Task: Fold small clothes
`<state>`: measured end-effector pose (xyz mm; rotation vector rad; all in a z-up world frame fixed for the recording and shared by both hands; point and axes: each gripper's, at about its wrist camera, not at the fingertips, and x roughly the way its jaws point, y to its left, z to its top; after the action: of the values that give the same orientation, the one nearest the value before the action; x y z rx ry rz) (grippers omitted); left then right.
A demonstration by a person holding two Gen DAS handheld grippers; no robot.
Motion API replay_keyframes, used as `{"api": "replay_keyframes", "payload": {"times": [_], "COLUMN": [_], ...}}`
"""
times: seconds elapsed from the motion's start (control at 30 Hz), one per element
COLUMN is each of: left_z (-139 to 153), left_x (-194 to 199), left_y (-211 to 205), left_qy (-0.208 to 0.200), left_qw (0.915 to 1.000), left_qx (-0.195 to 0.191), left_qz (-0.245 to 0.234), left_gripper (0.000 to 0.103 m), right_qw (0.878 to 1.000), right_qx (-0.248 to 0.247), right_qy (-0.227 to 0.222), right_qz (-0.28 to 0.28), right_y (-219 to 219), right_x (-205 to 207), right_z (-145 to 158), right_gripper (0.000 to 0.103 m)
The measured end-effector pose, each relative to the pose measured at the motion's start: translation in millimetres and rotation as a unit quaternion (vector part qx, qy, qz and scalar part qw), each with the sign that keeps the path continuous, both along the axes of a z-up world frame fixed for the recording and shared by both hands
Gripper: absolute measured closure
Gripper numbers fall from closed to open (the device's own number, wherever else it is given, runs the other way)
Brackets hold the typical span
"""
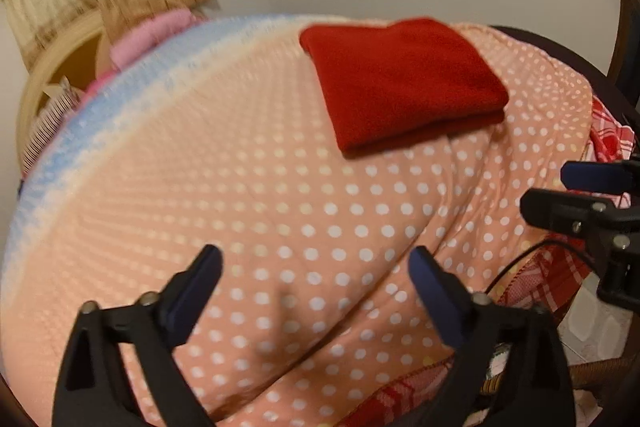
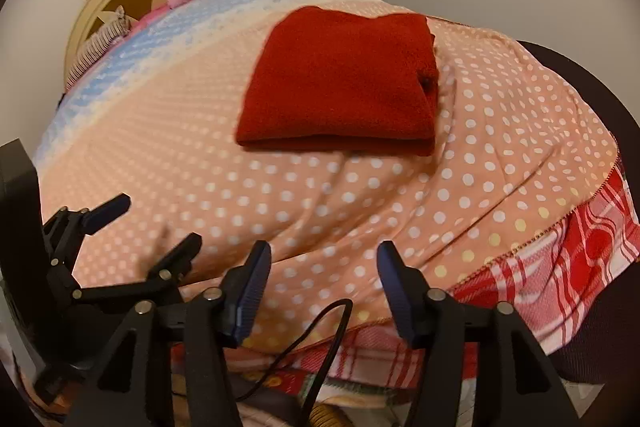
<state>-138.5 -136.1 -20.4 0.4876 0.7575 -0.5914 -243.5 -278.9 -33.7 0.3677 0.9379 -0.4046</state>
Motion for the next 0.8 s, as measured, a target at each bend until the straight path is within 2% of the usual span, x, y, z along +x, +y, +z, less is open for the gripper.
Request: {"api": "replay_keyframes", "payload": {"times": [0.13,0.23,0.37,0.47,0.53,0.67,0.8], "left_z": [26,42,70,91,101,124,134], "left_x": [-6,-7,-3,-8,-9,-12,-16], "left_y": [9,13,18,19,18,14,5], "left_qy": [-0.023,-0.038,-0.081,-0.118,-0.128,-0.124,-0.121], "left_qw": [0.9995,0.9986,0.9941,0.9881,0.9855,0.9787,0.972], "left_qx": [-0.011,-0.022,-0.049,-0.07,-0.085,-0.146,-0.196], "left_qz": [0.017,0.031,0.054,0.069,0.072,0.073,0.047], "left_gripper": [0.001,0.001,0.0,0.0,0.0,0.0,0.0], "right_qw": [1.0,0.998,0.992,0.983,0.976,0.958,0.935], "right_qx": [-0.007,-0.033,-0.057,-0.101,-0.131,-0.184,-0.236], "right_qy": [-0.024,-0.058,-0.111,-0.148,-0.171,-0.21,-0.246], "right_qz": [0.008,0.004,-0.007,-0.026,-0.039,-0.067,-0.093], "right_y": [11,17,16,15,15,14,18], "right_x": [-10,-19,-33,-45,-53,-68,-83], "right_z": [26,52,79,98,109,127,143], "right_gripper": [0.044,0.041,0.037,0.035,0.032,0.03,0.023]}}
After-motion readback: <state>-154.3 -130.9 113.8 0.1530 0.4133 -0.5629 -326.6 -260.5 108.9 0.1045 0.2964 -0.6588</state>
